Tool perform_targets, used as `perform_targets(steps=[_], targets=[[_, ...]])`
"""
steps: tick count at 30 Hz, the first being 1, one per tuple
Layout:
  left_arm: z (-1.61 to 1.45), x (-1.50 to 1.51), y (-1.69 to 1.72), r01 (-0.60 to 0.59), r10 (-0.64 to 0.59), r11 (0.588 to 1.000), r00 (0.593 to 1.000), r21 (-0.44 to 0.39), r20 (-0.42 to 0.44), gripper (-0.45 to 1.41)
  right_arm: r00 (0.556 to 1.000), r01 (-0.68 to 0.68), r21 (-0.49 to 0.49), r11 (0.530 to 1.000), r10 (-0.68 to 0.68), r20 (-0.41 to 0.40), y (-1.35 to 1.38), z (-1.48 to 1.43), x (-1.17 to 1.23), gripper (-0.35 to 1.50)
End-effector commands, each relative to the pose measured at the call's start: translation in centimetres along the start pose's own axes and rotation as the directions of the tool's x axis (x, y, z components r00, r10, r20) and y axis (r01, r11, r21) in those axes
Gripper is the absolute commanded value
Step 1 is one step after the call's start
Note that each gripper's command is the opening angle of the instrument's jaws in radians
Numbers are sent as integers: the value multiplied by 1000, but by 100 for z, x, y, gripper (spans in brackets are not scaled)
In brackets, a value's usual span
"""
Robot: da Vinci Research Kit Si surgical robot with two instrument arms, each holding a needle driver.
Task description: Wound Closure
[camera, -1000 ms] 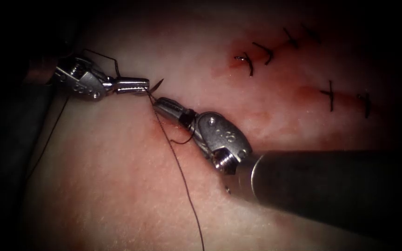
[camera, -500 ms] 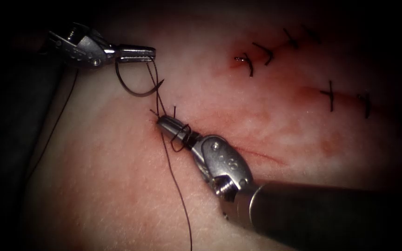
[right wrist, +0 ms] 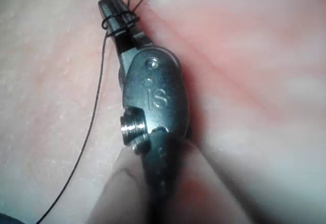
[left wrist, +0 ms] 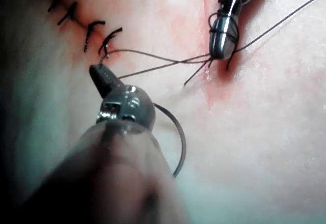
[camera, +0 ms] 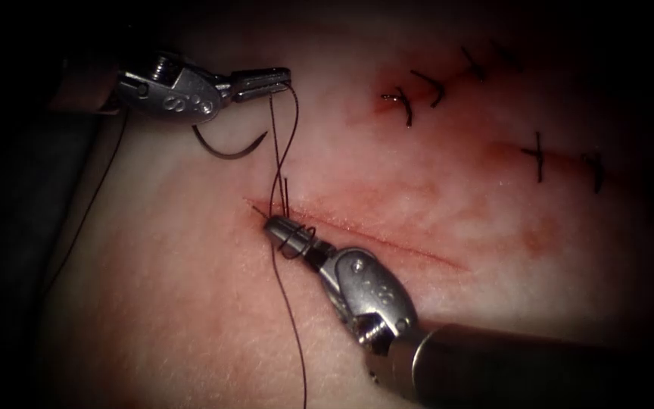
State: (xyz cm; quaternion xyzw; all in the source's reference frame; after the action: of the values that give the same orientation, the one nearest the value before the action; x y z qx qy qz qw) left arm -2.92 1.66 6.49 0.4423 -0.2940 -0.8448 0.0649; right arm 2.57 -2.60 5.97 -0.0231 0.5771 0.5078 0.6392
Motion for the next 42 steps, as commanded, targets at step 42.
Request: perform_targets(steps=[42], targets=[[61, -170, -6, 68, -124, 969, 965, 236, 233, -45, 999, -2, -76, 997, 6, 44, -42, -50, -35, -35]])
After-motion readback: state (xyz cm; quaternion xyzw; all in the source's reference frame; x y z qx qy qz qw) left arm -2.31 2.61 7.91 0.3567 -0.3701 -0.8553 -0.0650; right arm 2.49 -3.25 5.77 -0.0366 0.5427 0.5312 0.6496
